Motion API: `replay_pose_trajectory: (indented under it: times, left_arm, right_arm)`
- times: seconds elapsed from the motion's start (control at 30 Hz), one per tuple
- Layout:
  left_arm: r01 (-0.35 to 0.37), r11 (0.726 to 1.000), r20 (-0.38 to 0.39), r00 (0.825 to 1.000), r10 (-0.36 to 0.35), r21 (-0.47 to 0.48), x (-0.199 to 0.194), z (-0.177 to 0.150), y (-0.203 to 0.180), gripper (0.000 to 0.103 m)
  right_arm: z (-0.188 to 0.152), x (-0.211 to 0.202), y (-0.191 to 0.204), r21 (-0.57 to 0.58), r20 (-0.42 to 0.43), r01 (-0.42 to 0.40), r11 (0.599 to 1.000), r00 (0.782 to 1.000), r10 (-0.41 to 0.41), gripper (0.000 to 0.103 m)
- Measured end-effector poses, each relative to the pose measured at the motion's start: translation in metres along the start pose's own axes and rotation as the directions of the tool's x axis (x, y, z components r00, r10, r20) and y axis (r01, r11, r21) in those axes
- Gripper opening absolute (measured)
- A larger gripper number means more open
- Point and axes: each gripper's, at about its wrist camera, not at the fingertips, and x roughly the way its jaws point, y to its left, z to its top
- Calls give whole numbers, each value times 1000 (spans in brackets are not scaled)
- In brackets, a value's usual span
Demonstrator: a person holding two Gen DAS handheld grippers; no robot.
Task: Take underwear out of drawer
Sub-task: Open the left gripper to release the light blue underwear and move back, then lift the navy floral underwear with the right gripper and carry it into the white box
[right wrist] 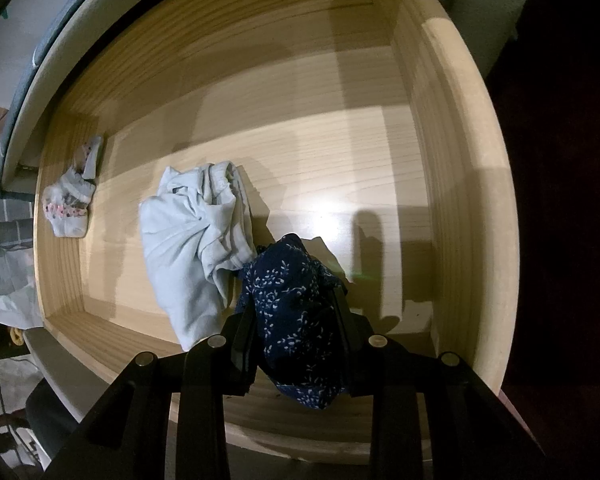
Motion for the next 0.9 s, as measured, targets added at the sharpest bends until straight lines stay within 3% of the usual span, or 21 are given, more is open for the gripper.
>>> replay_pose_trajectory:
  times: [0.2,0.37,0.63,0.9]
  left_arm:
    - [-45,999,-8,999,45,-10,-26,-33,16,52]
    - [-91,994,-35,995,88,-66,-29,-85,27,52]
    - [-166,978,-99,983,154,-129,7,-164,21,52]
    - [-190,966,-147,975,165,-176,40,-208,11,52]
  right_arm:
    - [0,0,0,4,-2,4,1000,1000,-4,27]
    - [0,1,3,0,-9,18,1000,1000,-18,27]
    - [1,6,11,-16,-21,48,999,999,-49,27]
    - [0,10,19,-30,-28,76,997,997,-76,27]
